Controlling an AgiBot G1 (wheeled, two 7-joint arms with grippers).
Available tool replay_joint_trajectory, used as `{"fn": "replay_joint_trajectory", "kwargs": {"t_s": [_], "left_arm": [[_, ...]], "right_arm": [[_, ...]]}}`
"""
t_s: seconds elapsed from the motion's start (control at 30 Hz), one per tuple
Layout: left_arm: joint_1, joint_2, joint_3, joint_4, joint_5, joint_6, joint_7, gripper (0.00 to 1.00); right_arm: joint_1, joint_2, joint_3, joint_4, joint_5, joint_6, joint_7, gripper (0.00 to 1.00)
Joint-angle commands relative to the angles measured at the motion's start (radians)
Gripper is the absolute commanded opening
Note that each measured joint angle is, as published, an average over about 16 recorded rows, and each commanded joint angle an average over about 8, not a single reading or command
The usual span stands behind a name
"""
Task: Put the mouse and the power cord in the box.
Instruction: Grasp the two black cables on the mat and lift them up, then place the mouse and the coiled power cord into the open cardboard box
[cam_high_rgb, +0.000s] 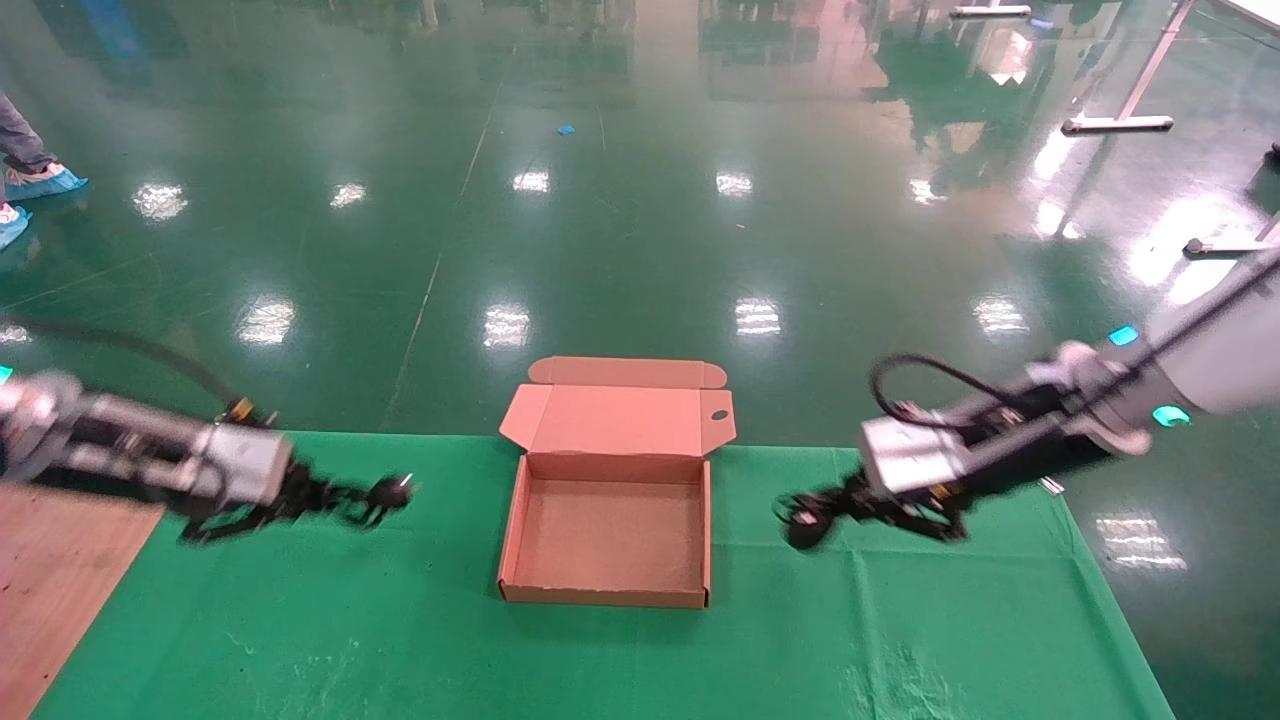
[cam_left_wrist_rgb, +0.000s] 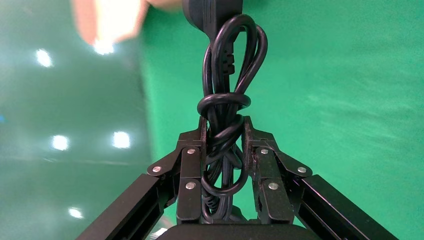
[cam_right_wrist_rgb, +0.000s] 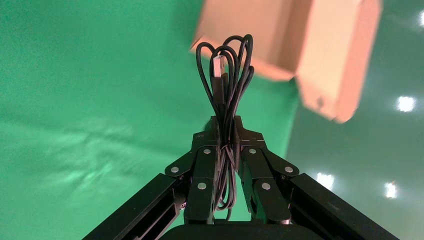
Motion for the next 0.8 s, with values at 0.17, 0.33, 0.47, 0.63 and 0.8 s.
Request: {"fn": "replay_joint_trajectory", "kwargs": {"t_s": [0.17, 0.33, 0.47, 0.63, 0.8], "left_arm": [[-0.035, 0.066, -0.015, -0.06, -0.024, -0.016, -0.005, 0.0], [-0.045, 0.118, -0.026, -0.06, -0.042, -0.04, 0.022, 0.0], [-0.041, 0.153, -0.031, -0.043, -0.053, -0.058, 0.054, 0.0], [-0.032, 0.186, -0.034, -0.01, -0.062, -0.079, 0.094, 0.0], [-0.005, 0.207, -0.055, 0.005, -0.095, -0.114, 0.172, 0.0]], "right_arm": [[0.042, -0.081, 0.011, 0.021, 0.013, 0.047, 0.056, 0.0], [0.049, -0.135, 0.015, 0.027, 0.026, 0.099, 0.079, 0.0], [0.034, -0.149, 0.009, 0.063, 0.043, 0.132, 0.1, 0.0], [0.01, -0.152, -0.013, 0.121, 0.067, 0.18, 0.133, 0.0], [-0.007, -0.151, -0.039, 0.162, 0.09, 0.244, 0.156, 0.0]]}}
